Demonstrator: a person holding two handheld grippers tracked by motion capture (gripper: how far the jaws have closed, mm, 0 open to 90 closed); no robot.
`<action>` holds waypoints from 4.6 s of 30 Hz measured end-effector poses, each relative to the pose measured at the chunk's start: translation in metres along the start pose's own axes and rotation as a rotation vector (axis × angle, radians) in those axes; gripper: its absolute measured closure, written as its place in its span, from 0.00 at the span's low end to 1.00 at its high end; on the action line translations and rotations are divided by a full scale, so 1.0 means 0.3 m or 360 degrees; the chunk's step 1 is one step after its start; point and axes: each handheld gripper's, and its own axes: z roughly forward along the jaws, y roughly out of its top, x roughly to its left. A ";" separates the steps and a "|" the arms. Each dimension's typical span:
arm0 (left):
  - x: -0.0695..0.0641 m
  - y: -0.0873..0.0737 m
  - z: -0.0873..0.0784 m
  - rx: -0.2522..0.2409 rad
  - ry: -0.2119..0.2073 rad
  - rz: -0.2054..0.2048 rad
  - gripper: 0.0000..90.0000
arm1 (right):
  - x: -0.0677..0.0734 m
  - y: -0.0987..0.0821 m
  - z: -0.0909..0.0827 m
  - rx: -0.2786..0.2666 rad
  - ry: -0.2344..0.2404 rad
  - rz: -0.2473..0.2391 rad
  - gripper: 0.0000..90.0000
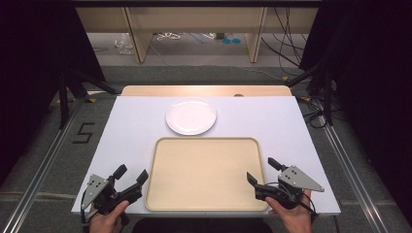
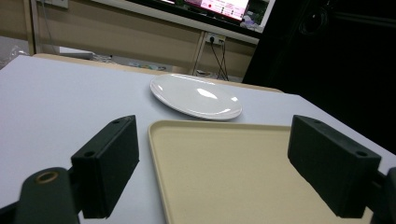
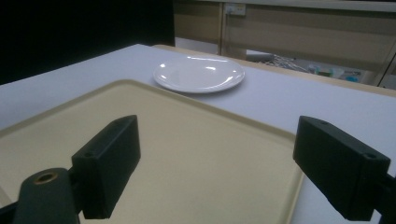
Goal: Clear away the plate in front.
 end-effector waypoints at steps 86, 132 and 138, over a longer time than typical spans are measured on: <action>0.098 0.124 0.698 0.0519 -0.0162 -0.0886 0.20 | -0.012 -0.001 0.000 -0.0020 0.0053 0.0000 0.19; 0.209 0.085 0.867 0.0696 0.0057 -0.1140 0.29 | -0.005 -0.005 0.002 -0.0019 0.0116 0.0045 0.20; 0.208 0.080 0.883 0.0733 0.0094 -0.1179 0.33 | -0.006 -0.002 -0.005 0.0012 0.0096 0.0032 0.20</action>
